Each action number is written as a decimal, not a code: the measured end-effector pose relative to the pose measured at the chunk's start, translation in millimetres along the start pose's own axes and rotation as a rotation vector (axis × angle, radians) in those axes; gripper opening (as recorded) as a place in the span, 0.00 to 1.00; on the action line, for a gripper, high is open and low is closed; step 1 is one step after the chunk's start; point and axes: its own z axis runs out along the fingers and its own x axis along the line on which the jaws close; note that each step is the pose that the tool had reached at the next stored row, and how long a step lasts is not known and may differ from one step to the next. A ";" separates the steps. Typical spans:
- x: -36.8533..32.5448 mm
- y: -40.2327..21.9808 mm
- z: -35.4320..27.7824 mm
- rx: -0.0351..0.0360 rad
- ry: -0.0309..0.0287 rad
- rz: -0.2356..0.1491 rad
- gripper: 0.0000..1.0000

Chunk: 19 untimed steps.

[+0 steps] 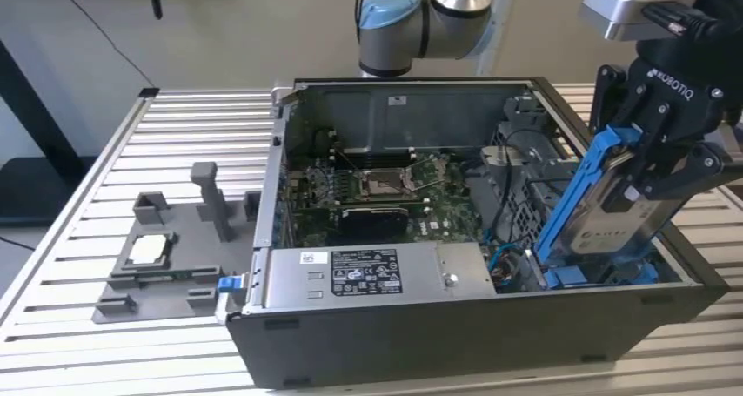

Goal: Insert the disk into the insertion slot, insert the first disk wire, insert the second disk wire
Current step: 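Insert the disk into the insertion slot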

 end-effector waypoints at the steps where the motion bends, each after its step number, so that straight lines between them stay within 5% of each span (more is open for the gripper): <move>1: 0.1 -0.1 0.9 0.0000 0.0000 0.000 0.33; 19: -1.3 -3.1 23.9 0.0011 0.0002 -0.001 0.33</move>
